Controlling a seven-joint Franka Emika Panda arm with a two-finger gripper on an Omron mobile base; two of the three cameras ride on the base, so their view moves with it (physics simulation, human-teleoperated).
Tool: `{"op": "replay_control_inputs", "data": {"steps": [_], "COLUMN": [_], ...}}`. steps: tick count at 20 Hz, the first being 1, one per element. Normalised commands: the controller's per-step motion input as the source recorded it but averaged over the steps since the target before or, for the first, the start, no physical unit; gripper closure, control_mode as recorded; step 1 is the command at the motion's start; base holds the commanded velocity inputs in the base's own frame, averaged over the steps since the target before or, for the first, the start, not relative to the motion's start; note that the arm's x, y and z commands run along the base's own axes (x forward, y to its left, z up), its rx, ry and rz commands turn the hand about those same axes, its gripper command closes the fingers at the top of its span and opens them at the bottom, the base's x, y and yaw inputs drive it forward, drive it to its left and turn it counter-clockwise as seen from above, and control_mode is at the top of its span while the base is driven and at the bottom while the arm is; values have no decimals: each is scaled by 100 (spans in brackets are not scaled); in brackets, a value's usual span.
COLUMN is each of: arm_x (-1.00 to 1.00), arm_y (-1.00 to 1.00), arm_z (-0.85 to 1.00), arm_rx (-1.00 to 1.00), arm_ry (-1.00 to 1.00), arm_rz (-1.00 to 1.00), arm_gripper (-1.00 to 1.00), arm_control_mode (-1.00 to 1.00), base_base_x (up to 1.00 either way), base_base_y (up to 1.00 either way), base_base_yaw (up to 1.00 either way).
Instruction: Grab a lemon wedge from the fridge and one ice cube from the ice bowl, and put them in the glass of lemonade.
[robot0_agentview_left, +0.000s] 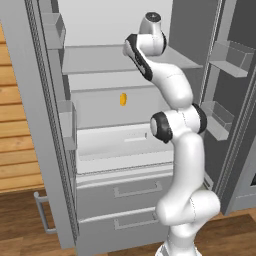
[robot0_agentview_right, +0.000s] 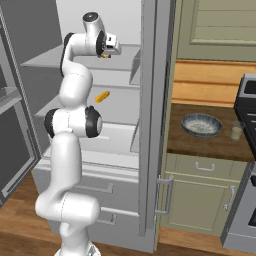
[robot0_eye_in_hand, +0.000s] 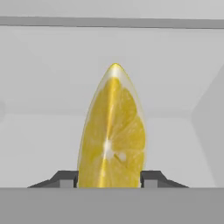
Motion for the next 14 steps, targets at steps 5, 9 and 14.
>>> {"op": "replay_control_inputs", "data": {"steps": [5,9,14], "arm_x": [-94,-100,-100], "arm_y": [0,0,0], "arm_z": [0,0,-10], "arm_rx": [0,0,1], "arm_ry": [-8,-16,-14], "arm_rz": [1,3,6], "arm_gripper": [100,100,100], "arm_control_mode": [-100,-100,-100], "base_base_x": [0,0,0], "base_base_y": [0,0,0], "base_base_yaw": [0,0,0]}}
